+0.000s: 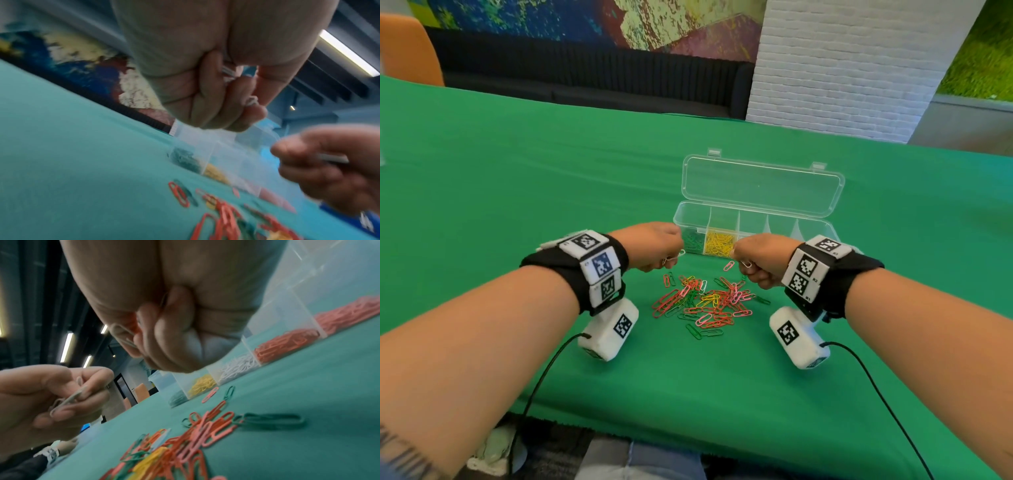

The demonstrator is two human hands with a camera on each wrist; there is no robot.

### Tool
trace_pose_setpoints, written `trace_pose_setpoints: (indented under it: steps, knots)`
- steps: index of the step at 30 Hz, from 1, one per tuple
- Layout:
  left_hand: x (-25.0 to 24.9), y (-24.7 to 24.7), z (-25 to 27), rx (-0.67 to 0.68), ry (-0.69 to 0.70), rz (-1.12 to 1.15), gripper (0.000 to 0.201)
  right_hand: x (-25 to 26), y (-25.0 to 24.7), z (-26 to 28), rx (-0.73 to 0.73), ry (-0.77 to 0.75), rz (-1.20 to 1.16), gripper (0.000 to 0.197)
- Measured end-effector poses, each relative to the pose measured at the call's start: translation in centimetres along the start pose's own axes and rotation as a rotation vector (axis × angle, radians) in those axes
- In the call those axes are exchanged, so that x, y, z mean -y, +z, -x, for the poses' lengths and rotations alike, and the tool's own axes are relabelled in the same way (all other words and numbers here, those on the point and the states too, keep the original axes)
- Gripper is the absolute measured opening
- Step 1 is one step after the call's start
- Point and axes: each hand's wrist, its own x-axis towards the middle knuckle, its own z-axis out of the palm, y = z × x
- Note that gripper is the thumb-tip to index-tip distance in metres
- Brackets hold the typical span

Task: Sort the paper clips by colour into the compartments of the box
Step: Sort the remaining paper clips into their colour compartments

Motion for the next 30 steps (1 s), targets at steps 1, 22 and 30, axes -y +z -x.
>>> trace_pose_setpoints:
  steps: [1,22,30]
  knots:
    - [0.0,-0.3,0.1,-0.004,-0.036,0.08,0.021,0.0,-0.1,-0.1,0.003,-0.006,-0.036,0.02]
    - [1.9,-0.6,0.2,0.104,-0.033,0.844,0.026,2.0,3.4,-1.2,-0.039,-0.316,0.95,0.023]
    - [1.7,-0.3,-0.1,0.039,-0.024,0.746,0.028,1.7,3.4,-2.2,-0.079,-0.3,0.94,0.028]
